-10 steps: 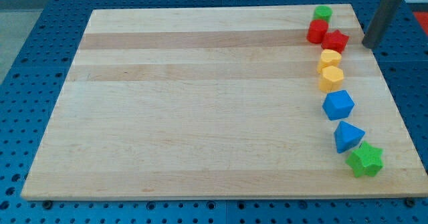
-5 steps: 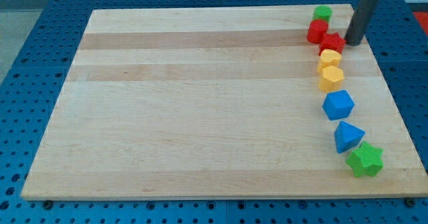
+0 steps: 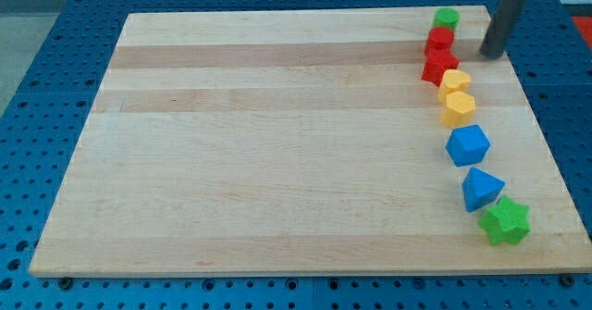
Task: Adjust red star and green circle in a vertical line
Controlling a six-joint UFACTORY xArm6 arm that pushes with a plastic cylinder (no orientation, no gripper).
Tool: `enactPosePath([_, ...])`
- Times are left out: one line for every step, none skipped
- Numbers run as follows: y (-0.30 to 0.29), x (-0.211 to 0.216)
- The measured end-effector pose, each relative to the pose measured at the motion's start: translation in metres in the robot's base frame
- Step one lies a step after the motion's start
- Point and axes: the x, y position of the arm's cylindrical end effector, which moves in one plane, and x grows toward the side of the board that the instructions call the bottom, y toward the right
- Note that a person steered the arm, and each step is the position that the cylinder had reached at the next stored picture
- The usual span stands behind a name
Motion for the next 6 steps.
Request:
enactPosePath([0.029,-0.056])
enactPosePath([-0.017,-0.072])
enactPosePath([-0.028,-0.071])
enactPosePath([-0.013,-0.058])
enactPosePath([-0.009,-0.051])
enactPosePath([-0.057,-0.052])
